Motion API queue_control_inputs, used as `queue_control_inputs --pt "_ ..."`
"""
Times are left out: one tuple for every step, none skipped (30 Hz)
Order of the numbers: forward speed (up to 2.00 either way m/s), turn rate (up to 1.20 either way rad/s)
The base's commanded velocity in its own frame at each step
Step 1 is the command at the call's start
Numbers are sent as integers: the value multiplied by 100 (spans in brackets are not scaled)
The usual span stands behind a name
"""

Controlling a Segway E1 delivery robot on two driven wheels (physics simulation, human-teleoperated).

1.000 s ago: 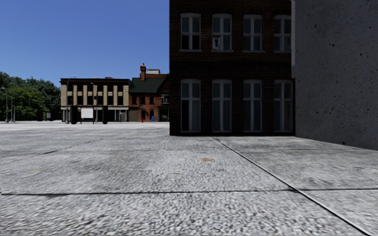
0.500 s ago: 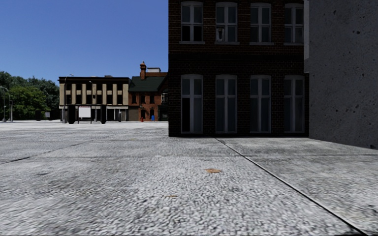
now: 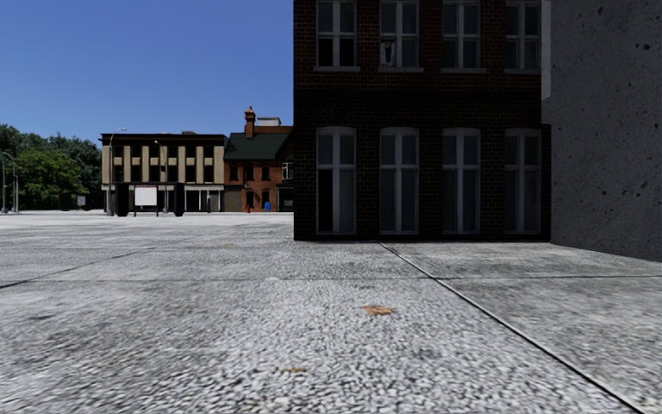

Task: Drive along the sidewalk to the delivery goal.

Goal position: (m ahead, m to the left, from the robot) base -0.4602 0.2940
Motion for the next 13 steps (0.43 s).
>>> queue_control_inputs --pt "0 0" --pt "0 0" --pt "0 0" --pt "0 0" --pt "0 0" --pt "0 0" --pt "0 0" --pt "0 0" --pt "0 0" --pt "0 0" --pt "0 0" --pt "0 0" --pt "0 0"
